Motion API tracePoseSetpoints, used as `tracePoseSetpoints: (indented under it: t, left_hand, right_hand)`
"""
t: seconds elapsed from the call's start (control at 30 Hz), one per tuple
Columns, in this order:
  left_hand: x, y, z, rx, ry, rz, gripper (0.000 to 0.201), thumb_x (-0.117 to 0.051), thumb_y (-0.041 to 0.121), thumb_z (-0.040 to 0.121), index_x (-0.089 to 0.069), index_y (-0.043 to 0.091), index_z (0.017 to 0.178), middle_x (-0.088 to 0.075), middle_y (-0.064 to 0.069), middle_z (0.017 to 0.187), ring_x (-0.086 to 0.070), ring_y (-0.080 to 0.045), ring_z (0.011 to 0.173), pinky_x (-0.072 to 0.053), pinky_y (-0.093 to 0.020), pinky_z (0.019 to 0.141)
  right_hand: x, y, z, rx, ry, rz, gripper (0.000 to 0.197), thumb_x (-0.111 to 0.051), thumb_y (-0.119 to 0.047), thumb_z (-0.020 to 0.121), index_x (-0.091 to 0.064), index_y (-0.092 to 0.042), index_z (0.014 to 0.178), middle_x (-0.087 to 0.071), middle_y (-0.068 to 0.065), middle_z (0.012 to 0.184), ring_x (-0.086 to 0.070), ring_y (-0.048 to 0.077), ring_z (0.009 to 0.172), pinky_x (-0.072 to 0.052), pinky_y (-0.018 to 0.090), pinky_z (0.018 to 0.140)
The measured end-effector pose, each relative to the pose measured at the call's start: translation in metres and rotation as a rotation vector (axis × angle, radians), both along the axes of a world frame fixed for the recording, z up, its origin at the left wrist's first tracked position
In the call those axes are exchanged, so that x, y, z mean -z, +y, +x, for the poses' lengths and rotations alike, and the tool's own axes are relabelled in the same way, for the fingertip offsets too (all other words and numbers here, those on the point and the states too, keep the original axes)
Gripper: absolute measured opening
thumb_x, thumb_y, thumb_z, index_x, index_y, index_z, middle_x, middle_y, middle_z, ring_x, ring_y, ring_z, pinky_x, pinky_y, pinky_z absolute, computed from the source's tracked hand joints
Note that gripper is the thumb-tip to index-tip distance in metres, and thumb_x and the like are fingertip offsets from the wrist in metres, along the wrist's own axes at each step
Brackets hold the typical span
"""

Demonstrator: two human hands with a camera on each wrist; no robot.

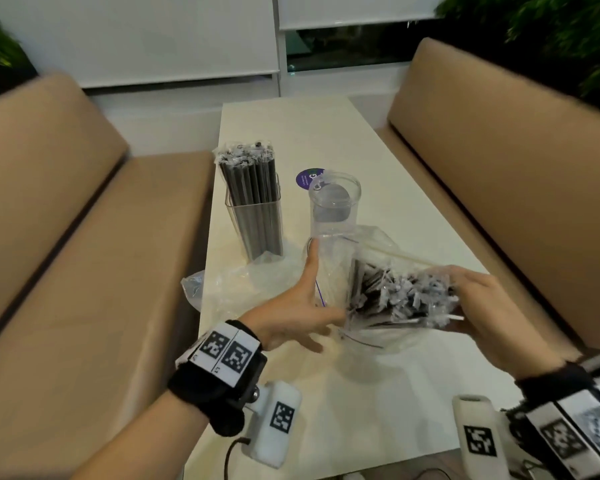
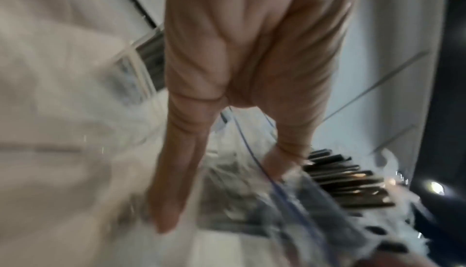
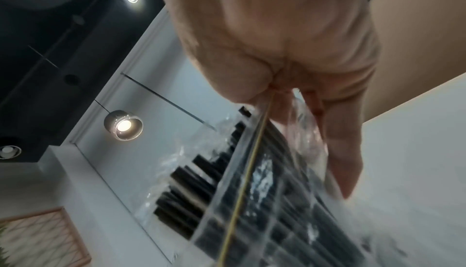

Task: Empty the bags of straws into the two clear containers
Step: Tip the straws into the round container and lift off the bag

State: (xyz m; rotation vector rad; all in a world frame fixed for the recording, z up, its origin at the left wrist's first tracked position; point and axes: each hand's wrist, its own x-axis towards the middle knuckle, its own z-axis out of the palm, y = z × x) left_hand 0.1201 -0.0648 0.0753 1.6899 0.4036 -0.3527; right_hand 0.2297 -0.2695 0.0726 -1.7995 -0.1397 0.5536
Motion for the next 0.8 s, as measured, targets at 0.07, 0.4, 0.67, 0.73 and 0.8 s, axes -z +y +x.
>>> tracePoseSetpoints:
  t: [0.07, 0.4, 0.67, 0.73, 0.8]
  left_hand:
    - [0.006, -0.008, 0.002, -0.063, 0.001, -0.174, 0.119, -0.057, -0.004, 0.089, 0.033, 0.06, 0.133, -0.07, -0.025, 0.102, -0.064, -0.031, 0.086, -0.058, -0.048, 0.085]
    - [0.02, -0.018, 0.016, -0.285, -0.207, -0.323, 0.107, -0.051, -0.035, 0.07, -0.027, 0.035, 0.148, -0.057, -0.008, 0.084, -0.057, -0.011, 0.059, -0.056, -0.027, 0.055]
    - [0.043, -0.011, 0.017, -0.322, -0.286, 0.012, 0.036, -0.083, 0.021, 0.071, -0.067, 0.021, 0.103, -0.064, 0.003, 0.092, -0.057, -0.008, 0.083, -0.044, -0.018, 0.074]
    - [0.046, -0.014, 0.017, -0.268, -0.276, 0.037, 0.032, -0.078, 0.036, 0.07, -0.066, 0.024, 0.097, -0.067, -0.005, 0.111, -0.06, -0.015, 0.102, -0.044, -0.021, 0.084]
    - [0.044, -0.018, 0.016, -0.249, -0.286, -0.02, 0.017, -0.074, 0.028, 0.079, -0.063, 0.018, 0.088, -0.075, 0.011, 0.092, -0.064, -0.006, 0.088, -0.045, -0.017, 0.078]
  right_hand:
    - [0.001, 0.002, -0.004, -0.084, 0.032, 0.001, 0.03, -0.042, -0.01, 0.099, -0.072, -0.015, 0.096, -0.075, 0.006, 0.086, -0.069, 0.015, 0.067, -0.054, 0.031, 0.062]
    - [-0.005, -0.004, -0.013, -0.213, -0.058, 0.027, 0.04, -0.042, 0.018, 0.086, -0.069, -0.011, 0.078, -0.071, 0.0, 0.061, -0.065, 0.011, 0.054, -0.051, 0.019, 0.051]
    - [-0.002, -0.004, -0.016, -0.172, -0.123, -0.027, 0.025, -0.048, -0.025, 0.098, -0.071, -0.035, 0.094, -0.071, -0.015, 0.1, -0.062, 0.007, 0.101, -0.044, 0.034, 0.08]
    - [-0.005, -0.004, -0.02, -0.247, -0.087, 0.06, 0.024, -0.048, -0.042, 0.094, -0.071, -0.047, 0.097, -0.071, -0.023, 0.108, -0.061, 0.001, 0.109, -0.044, 0.039, 0.096]
    - [-0.008, -0.001, -0.023, -0.333, -0.082, 0.213, 0.033, -0.044, -0.053, 0.093, -0.07, -0.041, 0.109, -0.07, -0.014, 0.119, -0.063, 0.009, 0.115, -0.043, 0.044, 0.105]
